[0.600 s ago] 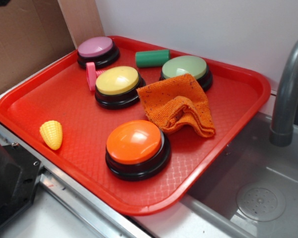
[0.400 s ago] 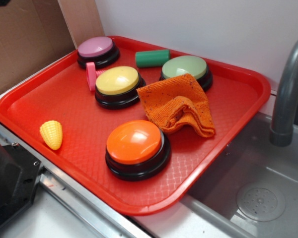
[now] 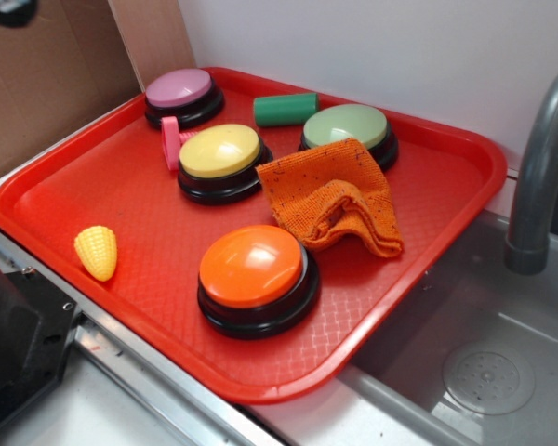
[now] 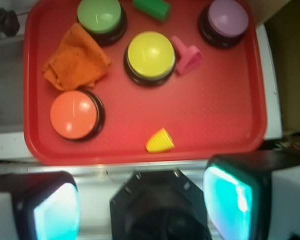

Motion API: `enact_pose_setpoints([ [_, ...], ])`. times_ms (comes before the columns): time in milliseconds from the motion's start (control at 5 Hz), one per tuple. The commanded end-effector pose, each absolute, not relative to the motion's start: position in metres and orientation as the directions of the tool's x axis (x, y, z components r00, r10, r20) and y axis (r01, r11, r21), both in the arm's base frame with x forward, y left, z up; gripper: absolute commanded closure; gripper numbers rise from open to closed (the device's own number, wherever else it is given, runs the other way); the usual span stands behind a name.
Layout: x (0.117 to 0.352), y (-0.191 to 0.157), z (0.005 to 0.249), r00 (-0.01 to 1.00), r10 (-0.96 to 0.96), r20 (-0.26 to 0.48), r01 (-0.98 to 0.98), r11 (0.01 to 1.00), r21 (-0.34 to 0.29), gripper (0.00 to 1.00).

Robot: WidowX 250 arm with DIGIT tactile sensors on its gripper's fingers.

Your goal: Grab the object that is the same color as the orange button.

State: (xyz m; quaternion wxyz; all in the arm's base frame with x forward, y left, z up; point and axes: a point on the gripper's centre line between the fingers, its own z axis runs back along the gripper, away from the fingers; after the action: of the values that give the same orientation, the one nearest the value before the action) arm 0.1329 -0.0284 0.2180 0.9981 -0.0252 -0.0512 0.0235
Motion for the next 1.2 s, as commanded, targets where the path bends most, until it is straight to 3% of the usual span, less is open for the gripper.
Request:
enact_pose_setpoints([
  [0,0.217,-0.078,0.157,0.984,0.073,0.165,-0.062,0.995,-0.073,0.0],
  [600,0.265,-0.111,0.069,0.93,0.322,0.179,-0.316,0.947,-0.058,0.0],
  [800,0.27,-0.117,0.048,0.91,0.368,0.189,-0.358,0.93,-0.09,0.0],
  [1000,0.276,-0.124,0.029,0.913,0.357,0.197,-0.326,0.929,-0.175,0.0],
])
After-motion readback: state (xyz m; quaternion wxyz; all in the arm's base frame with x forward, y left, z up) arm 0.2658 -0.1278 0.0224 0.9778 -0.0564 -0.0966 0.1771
